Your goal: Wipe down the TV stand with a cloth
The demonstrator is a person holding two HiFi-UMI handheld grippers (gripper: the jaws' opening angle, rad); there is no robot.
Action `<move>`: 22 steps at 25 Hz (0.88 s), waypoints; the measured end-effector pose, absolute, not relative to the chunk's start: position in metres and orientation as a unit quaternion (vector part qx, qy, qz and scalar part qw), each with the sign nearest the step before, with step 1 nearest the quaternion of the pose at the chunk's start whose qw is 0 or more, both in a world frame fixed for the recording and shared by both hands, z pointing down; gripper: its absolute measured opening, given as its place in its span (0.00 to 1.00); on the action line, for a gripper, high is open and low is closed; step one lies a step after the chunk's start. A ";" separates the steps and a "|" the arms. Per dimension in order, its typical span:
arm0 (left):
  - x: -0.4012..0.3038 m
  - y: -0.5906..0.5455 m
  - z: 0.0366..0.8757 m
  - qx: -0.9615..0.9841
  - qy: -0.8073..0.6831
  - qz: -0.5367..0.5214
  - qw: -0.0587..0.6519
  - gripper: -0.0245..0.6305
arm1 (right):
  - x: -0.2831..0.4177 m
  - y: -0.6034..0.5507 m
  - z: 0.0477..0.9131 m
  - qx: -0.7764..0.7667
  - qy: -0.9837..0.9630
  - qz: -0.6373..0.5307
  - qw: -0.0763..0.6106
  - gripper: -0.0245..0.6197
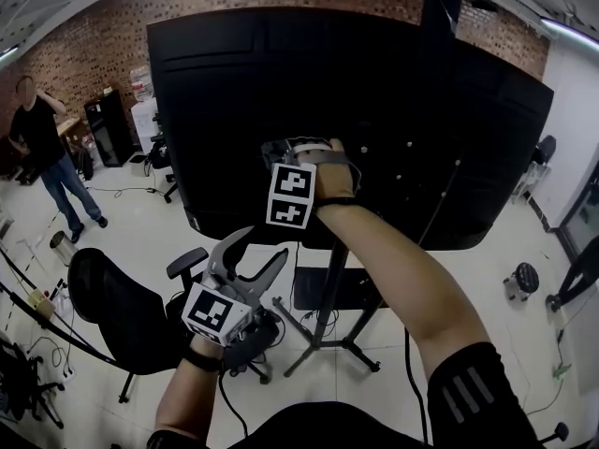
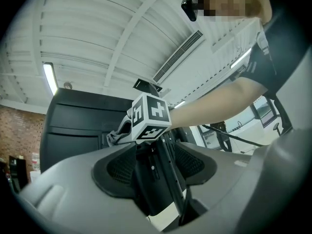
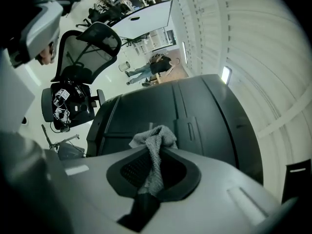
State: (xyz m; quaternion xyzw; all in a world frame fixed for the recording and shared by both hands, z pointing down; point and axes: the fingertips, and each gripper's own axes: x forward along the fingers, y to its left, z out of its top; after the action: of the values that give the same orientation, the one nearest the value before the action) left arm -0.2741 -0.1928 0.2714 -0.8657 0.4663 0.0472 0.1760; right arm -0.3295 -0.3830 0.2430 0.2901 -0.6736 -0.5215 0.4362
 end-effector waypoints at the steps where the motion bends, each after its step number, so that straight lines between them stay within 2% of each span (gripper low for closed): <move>1: -0.269 -0.194 0.272 -0.868 0.462 0.049 0.175 0.45 | -0.325 -0.383 0.243 0.292 -0.671 -0.519 0.441 0.10; 11: -0.232 -0.200 0.277 -0.887 0.425 0.059 0.169 0.45 | -0.262 -0.391 0.242 0.316 -0.606 -0.524 0.508 0.09; 17: -0.216 -0.203 0.275 -0.893 0.412 0.063 0.171 0.45 | -0.255 -0.389 0.239 0.322 -0.587 -0.536 0.514 0.09; 20: -0.213 -0.200 0.271 -0.895 0.410 0.064 0.162 0.45 | -0.256 -0.377 0.240 0.317 -0.623 -0.525 0.486 0.09; 22: -0.216 -0.202 0.274 -0.894 0.412 0.065 0.163 0.45 | -0.257 -0.358 0.232 0.314 -0.689 -0.495 0.426 0.10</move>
State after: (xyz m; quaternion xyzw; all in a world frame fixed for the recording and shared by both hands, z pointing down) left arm -0.2156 -0.2020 0.2737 -0.8944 0.4116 0.0648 0.1627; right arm -0.2572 -0.3575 0.2323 0.3137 -0.6892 -0.4947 0.4265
